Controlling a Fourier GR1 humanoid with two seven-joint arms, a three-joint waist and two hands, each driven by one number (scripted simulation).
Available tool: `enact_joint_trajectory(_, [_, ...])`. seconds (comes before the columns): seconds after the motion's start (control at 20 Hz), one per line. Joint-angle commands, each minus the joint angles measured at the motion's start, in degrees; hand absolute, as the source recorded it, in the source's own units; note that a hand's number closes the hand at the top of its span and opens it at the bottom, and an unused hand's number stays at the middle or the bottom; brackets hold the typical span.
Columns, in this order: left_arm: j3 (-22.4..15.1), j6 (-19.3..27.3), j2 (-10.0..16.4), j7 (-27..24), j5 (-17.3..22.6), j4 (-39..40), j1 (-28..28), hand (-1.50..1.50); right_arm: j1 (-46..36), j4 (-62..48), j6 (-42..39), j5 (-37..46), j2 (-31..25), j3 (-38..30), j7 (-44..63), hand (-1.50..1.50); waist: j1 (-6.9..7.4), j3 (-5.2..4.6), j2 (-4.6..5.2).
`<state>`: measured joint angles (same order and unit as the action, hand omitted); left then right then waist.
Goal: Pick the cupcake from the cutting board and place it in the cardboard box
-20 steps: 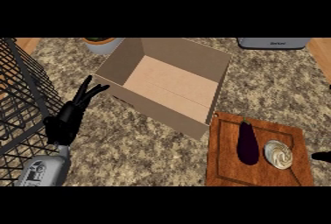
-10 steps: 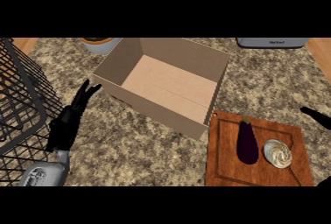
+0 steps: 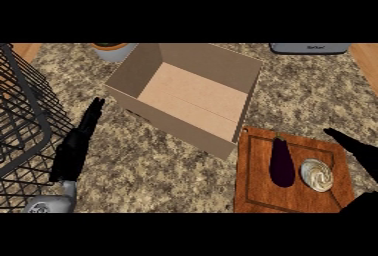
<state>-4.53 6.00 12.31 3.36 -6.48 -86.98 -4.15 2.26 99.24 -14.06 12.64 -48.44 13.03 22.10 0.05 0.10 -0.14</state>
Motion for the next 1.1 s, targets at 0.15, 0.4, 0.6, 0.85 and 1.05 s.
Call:
enact_joint_trajectory(0.15, [3.17, 0.70, 2.86, 4.36, -0.62, -4.46, 5.30, 0.00, -0.97, -0.13, -2.55, 2.49, 2.71, 0.15, 4.51, -1.50, 0.53, -0.09, 0.06])
enact_joint_trajectory(0.4, [5.19, -1.97, 3.62, 2.04, 1.30, -1.70, 4.63, 0.00, 1.03, -1.72, -1.44, 6.56, 5.36, 0.07, 1.01, -1.50, 0.13, -0.10, 0.12])
enact_joint_trajectory(0.6, [5.07, -0.25, 2.58, 1.26, -0.29, -1.65, 4.26, 0.00, 1.29, 0.37, -2.87, 5.98, 5.70, -1.75, 1.29, -1.50, 0.06, -0.11, 0.13])
enact_joint_trajectory(0.85, [5.82, -1.59, 3.11, 1.19, 0.28, -1.47, 4.72, 0.00, 4.11, 0.14, -0.29, 10.47, 9.00, -0.68, 0.05, -1.50, -0.15, -0.10, 0.08])
enact_joint_trajectory(1.05, [5.21, -2.24, 3.30, 2.68, 0.02, -4.57, 5.99, 0.00, -0.17, -7.86, -0.72, 12.08, 11.50, -1.04, -3.53, -1.50, 0.40, -0.07, 0.15])
